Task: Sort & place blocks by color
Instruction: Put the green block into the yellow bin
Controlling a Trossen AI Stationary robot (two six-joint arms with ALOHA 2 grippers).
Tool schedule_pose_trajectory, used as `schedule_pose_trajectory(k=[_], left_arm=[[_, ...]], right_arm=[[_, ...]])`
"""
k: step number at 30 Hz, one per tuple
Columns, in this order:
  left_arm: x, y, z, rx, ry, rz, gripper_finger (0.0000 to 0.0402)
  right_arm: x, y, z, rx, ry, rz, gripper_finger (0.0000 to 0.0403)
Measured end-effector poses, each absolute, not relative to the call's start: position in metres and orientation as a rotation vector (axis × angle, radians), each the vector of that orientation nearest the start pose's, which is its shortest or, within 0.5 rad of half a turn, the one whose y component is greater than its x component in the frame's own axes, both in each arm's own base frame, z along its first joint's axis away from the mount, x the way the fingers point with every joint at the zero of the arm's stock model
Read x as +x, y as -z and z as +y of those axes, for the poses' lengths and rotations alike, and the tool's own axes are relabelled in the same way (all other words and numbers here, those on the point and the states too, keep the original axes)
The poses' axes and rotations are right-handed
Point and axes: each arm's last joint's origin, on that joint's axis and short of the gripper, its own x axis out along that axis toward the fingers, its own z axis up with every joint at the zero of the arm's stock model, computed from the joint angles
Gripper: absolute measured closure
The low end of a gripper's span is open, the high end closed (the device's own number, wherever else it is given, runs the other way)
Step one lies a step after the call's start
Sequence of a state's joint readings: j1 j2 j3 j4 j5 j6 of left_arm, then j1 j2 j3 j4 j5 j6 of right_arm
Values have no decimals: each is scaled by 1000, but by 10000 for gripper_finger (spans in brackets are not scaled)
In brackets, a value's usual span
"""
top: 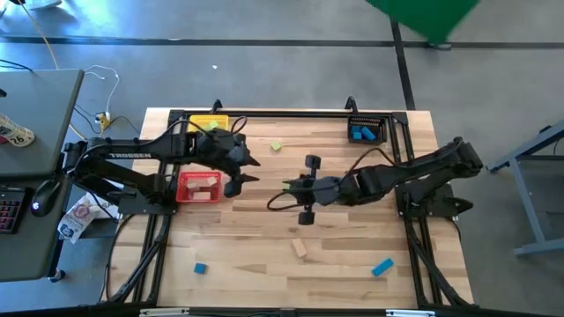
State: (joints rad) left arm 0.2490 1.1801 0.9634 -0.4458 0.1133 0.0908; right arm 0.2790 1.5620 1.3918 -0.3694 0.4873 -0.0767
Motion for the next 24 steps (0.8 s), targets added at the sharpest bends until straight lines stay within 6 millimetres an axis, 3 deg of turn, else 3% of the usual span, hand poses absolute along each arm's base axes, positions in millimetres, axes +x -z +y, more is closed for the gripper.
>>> schedule_pose_trajectory(k=[24], left_arm=[[265,-333,22,58,55,212,192]], right_arm=[[355,-365,70,-269,159,224,373]])
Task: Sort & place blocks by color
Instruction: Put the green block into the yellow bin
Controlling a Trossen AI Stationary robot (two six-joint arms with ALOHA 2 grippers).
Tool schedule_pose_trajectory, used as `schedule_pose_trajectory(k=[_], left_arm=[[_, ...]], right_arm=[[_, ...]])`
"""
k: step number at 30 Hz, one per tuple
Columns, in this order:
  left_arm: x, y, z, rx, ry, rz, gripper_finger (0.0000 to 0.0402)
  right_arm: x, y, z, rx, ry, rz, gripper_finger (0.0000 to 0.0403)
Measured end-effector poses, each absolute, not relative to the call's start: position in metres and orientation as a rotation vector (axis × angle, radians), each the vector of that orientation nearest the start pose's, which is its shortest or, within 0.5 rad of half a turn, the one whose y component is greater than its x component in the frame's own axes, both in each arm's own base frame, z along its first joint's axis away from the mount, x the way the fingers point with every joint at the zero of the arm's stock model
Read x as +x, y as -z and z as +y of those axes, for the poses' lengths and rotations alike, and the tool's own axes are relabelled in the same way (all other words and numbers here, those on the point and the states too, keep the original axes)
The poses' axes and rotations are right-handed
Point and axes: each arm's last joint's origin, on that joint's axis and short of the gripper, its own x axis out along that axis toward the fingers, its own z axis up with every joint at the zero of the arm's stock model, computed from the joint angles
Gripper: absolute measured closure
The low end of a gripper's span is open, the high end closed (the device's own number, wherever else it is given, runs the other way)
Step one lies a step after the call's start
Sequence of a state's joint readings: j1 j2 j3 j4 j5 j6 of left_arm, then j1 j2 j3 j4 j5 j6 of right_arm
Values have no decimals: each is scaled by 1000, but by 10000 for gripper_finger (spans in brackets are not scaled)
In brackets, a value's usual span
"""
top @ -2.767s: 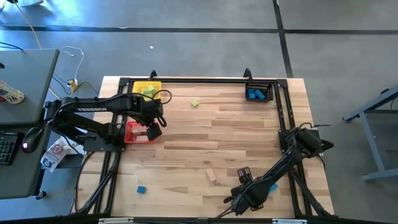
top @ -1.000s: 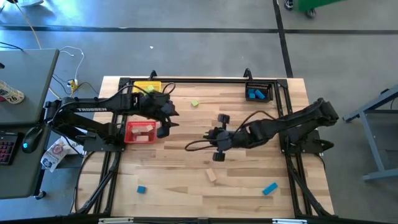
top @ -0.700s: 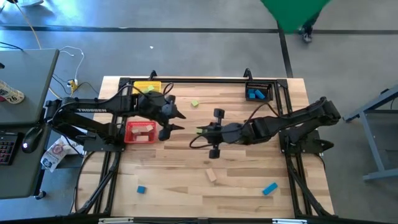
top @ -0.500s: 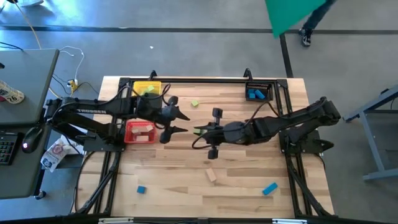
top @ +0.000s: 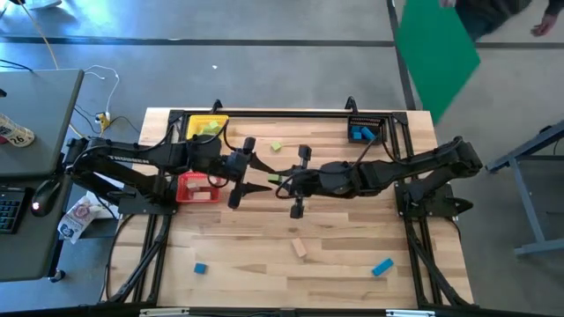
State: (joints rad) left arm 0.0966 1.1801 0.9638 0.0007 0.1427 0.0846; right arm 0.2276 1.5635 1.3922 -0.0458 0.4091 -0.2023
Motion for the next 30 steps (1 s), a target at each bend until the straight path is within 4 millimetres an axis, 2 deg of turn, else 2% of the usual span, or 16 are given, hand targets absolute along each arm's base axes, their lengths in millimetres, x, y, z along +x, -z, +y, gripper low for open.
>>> schedule_pose_trajectory(k=[6,9,12,17,21,25,30], left_arm=[[266,-337,22,52,39,171,194],[266,-337,23,54,18,168,207],[266,-338,24,60,-18,165,238],[266,-338,23,73,-16,165,317],[266,-338,23,97,-4,166,374],[265,-336,24,100,-17,186,375],[263,-329,27,130,-122,272,369]], right_arm=[[357,-371,68,-245,171,164,373],[358,-372,67,-231,140,147,373],[358,-372,65,-204,114,143,373],[359,-372,64,-197,106,142,370],[359,-372,64,-182,104,142,340],[358,-369,64,-174,102,168,299],[357,-363,62,-180,150,229,251]])
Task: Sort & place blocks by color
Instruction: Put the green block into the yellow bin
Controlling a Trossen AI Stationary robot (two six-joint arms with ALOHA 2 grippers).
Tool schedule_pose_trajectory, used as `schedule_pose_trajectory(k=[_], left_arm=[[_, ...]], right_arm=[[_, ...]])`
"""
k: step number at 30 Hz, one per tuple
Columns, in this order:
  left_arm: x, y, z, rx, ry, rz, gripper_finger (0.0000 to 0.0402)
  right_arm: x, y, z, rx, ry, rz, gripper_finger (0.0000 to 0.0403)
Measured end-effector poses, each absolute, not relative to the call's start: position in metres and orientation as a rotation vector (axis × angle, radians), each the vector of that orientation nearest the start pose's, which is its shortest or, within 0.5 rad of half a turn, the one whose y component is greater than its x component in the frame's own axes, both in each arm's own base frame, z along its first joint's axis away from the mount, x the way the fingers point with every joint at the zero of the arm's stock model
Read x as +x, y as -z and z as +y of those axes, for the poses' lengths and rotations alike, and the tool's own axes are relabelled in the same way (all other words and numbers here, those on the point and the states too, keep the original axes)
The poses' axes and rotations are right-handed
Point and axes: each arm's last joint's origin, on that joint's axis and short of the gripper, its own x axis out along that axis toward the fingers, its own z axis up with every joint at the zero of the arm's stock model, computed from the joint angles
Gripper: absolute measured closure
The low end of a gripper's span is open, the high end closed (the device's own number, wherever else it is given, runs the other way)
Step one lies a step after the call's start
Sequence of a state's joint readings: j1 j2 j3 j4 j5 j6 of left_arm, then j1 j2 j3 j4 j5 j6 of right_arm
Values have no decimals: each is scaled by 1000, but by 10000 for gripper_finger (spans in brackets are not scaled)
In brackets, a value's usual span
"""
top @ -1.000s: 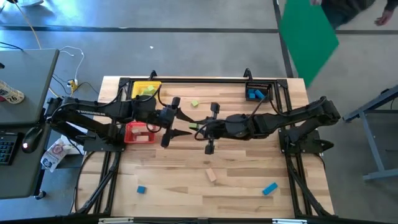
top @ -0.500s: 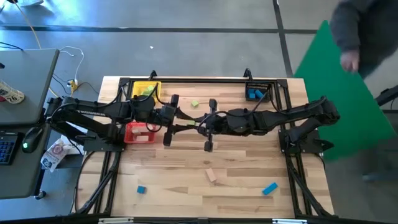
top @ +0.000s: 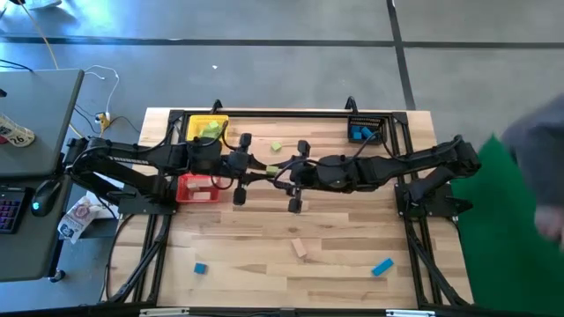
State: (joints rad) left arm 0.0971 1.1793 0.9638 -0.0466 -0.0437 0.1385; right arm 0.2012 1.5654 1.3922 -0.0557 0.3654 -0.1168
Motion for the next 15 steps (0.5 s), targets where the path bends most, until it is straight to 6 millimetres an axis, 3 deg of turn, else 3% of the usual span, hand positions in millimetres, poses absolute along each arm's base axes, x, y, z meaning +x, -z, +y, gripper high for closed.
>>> schedule_pose_trajectory(k=[6,15], left_arm=[[255,-312,38,216,-308,491,370],[225,-292,93,138,-605,778,369]], right_arm=[[354,-353,60,-142,224,329,222],[349,-340,61,-79,172,466,219]])
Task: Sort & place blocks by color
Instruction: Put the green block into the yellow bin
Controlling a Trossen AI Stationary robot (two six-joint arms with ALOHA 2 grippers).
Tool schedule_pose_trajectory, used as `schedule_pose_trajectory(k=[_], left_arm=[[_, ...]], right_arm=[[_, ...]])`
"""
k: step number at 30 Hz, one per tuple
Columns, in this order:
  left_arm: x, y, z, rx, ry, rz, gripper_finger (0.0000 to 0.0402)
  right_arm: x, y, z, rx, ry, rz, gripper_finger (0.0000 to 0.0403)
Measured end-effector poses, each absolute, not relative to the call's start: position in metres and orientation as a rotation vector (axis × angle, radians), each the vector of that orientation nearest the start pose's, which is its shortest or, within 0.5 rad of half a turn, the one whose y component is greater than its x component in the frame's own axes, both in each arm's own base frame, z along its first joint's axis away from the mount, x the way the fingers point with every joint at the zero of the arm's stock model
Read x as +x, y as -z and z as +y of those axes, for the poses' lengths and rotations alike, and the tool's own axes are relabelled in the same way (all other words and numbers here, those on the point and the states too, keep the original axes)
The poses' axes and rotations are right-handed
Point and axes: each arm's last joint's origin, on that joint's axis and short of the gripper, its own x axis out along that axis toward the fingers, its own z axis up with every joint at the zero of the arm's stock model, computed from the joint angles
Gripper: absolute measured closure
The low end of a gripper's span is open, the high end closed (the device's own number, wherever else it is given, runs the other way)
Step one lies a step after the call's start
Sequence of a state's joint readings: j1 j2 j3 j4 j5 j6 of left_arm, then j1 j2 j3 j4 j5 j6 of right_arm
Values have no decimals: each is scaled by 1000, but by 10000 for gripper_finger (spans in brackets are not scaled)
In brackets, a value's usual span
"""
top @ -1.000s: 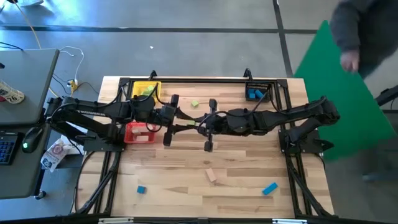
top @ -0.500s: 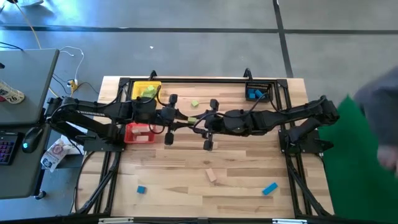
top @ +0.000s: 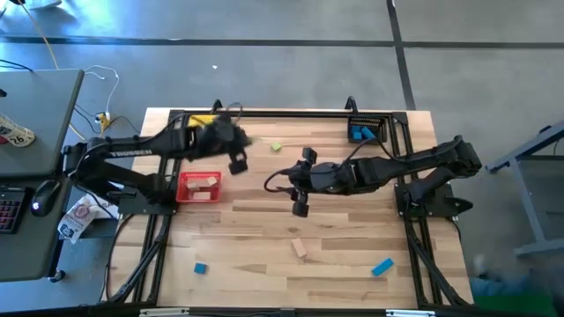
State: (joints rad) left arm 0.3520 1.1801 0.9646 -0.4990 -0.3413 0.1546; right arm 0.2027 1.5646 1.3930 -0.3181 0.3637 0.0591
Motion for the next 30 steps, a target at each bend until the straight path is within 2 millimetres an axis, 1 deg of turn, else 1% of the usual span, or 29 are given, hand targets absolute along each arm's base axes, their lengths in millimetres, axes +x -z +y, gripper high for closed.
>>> schedule_pose_trajectory(k=[5,11,17,23,27,30], left_arm=[[200,-286,130,31,-787,864,368],[172,-281,170,-114,-992,875,368],[158,-261,201,-233,-1093,941,368],[156,-236,221,-315,-1119,1039,367],[152,-223,225,-355,-1115,1128,366],[149,-217,226,-385,-1121,1172,366]], right_arm=[[348,-339,62,-62,171,481,219],[347,-338,61,-65,175,493,219],[347,-337,61,-63,176,495,219],[347,-337,61,-53,180,500,219],[346,-337,61,-39,184,504,219],[346,-336,61,-38,185,505,219]])
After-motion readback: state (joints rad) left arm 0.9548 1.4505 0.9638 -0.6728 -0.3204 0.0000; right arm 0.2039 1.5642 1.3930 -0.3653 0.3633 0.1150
